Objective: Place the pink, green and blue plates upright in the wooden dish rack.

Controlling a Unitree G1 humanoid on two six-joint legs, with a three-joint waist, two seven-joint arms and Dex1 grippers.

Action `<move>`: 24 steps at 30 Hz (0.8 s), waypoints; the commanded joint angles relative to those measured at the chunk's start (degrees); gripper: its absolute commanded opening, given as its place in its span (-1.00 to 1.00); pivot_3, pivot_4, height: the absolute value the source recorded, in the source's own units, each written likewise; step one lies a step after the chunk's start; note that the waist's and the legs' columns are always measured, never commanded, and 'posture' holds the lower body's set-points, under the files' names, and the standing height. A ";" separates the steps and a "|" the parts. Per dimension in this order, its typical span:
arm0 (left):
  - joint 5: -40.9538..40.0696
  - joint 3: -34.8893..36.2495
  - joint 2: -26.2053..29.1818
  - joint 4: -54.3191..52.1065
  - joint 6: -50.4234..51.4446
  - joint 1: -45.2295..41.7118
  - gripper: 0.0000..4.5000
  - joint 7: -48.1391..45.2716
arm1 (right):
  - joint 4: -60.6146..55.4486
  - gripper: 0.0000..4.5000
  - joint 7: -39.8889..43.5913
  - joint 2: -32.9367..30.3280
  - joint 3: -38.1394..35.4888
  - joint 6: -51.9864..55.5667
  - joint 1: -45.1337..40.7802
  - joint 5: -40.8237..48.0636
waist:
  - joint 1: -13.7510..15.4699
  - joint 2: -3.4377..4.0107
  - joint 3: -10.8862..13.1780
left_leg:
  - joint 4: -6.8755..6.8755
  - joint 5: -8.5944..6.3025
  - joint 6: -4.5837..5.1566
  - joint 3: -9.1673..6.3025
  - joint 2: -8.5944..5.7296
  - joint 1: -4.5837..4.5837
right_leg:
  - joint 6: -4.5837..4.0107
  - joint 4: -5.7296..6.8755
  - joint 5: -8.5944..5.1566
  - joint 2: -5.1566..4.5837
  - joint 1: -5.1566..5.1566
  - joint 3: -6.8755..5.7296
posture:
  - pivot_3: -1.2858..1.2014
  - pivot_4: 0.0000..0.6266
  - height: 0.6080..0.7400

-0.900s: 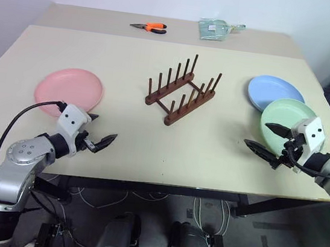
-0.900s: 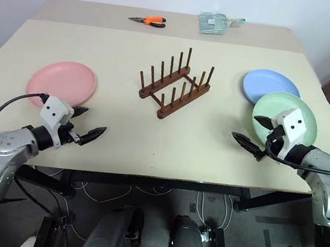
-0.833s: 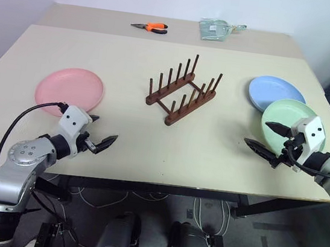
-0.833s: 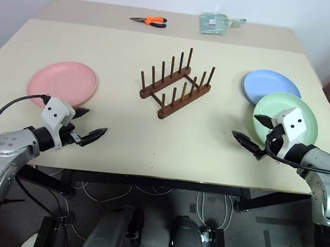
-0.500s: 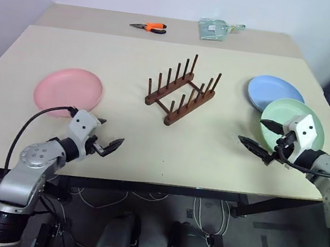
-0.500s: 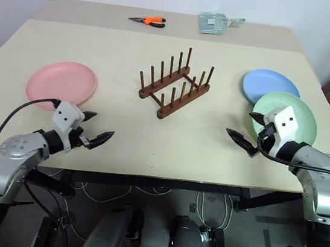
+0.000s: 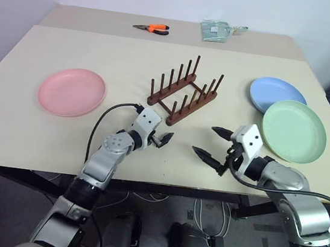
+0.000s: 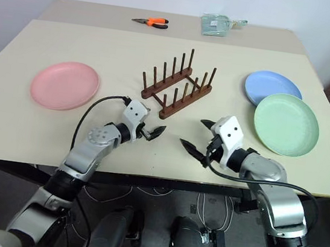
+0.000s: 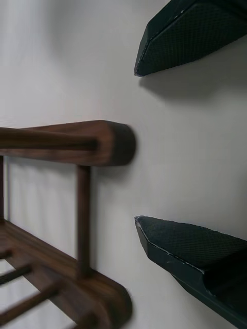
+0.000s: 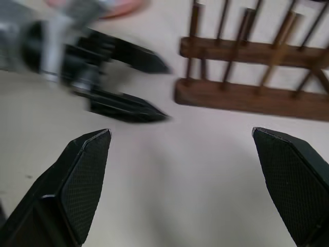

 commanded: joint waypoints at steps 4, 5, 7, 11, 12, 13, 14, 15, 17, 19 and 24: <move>1.00 -0.53 -4.14 11.70 -4.40 -4.83 0.37 -1.27 | -1.65 1.00 -0.77 -0.41 -0.71 -0.77 0.15 -1.12 | 0.97 0.01 -0.01 | 0.32 -0.08 0.13 -0.01 0.04 -0.08 | 0.05 0.04 0.02 0.01 0.02 -0.01 | 0.03 -0.52 1.00; 0.91 -0.36 -4.21 12.04 -4.99 -5.04 0.18 -1.75 | -1.44 1.00 -0.80 -0.32 -0.72 -0.90 -0.05 -1.28 | 0.98 0.02 -0.01 | 0.36 -0.11 0.17 -0.02 0.04 -0.10 | 0.07 0.04 0.04 0.01 0.03 -0.01 | 0.03 -0.52 1.00; 0.86 -0.33 -4.02 12.36 -5.78 -5.17 -0.31 -2.95 | -0.86 1.00 -0.79 -0.37 -0.69 -1.58 -0.18 -1.98 | 1.00 0.02 -0.01 | 0.41 -0.14 0.22 -0.01 0.04 -0.10 | 0.09 0.04 0.04 -0.01 0.04 0.00 | 0.03 -0.52 1.00; 0.80 -2.14 -1.65 10.51 -8.97 -4.49 -0.68 -9.25 | -0.30 1.00 0.45 -2.11 -2.09 -2.29 0.84 -2.57 | 0.91 0.02 -0.01 | 0.45 -0.15 0.22 -0.01 0.04 -0.12 | 0.09 0.04 0.04 -0.02 0.04 0.00 | 0.03 -0.52 1.00; -0.10 -2.51 -0.64 9.13 -10.17 -4.07 -0.68 -12.35 | -0.16 1.00 1.19 -3.08 -2.99 -2.26 1.40 -2.39 | 0.89 0.02 -0.01 | 0.45 -0.15 0.22 -0.01 0.04 -0.12 | 0.09 0.04 0.04 -0.02 0.04 0.00 | 0.03 -0.52 1.00; -1.26 -2.79 0.58 7.74 -11.38 -3.73 -0.68 -15.83 | 0.14 1.00 2.08 -4.31 -4.27 -2.16 2.08 -2.04 | 0.88 0.03 -0.01 | 0.44 -0.15 0.22 -0.01 0.05 -0.12 | 0.09 0.03 0.04 -0.01 0.03 0.00 | 0.03 -0.52 1.00; -2.04 -2.81 1.41 6.88 -12.11 -3.50 -0.68 -18.15 | 0.27 1.00 2.58 -5.06 -5.03 -2.00 2.45 -1.82 | 0.87 0.04 0.00 | 0.44 -0.16 0.22 -0.01 0.05 -0.14 | 0.10 0.01 0.03 -0.01 0.02 0.00 | 0.03 -0.52 1.00; -3.21 -2.75 2.57 6.19 -12.19 -3.56 -0.68 -21.44 | 0.72 1.00 3.32 -6.22 -6.22 -2.19 3.09 -1.74 | 0.86 0.03 0.00 | 0.44 -0.17 0.23 -0.01 0.05 -0.16 | 0.10 -0.01 0.03 -0.01 0.00 0.00 | 0.03 -0.52 1.00; -5.25 -2.59 4.92 5.26 -11.99 -4.11 -0.68 -27.52 | 2.07 1.00 4.38 -8.11 -8.62 -2.95 4.35 -1.99 | 0.89 0.05 0.01 | 0.46 -0.17 0.23 -0.01 0.05 -0.19 | 0.10 -0.02 0.03 -0.03 -0.01 0.00 | 0.03 -0.52 1.00; -5.28 -2.63 6.67 6.12 -11.74 -5.20 -0.68 -30.62 | 3.23 1.00 4.84 -9.03 -10.55 -3.72 5.43 -2.15 | 0.89 0.05 0.01 | 0.46 -0.17 0.23 -0.01 0.05 -0.19 | 0.10 -0.02 0.03 -0.03 -0.01 0.00 | 0.03 -0.52 1.00; -2.09 -1.49 8.23 12.12 -13.07 -7.00 -0.05 -28.95 | 3.96 1.00 4.65 -9.46 -12.46 -5.11 7.56 -3.11 | 0.90 0.04 0.01 | 0.47 -0.19 0.26 -0.01 0.05 -0.19 | 0.10 -0.03 0.03 -0.04 -0.01 0.01 | 0.03 -0.52 1.00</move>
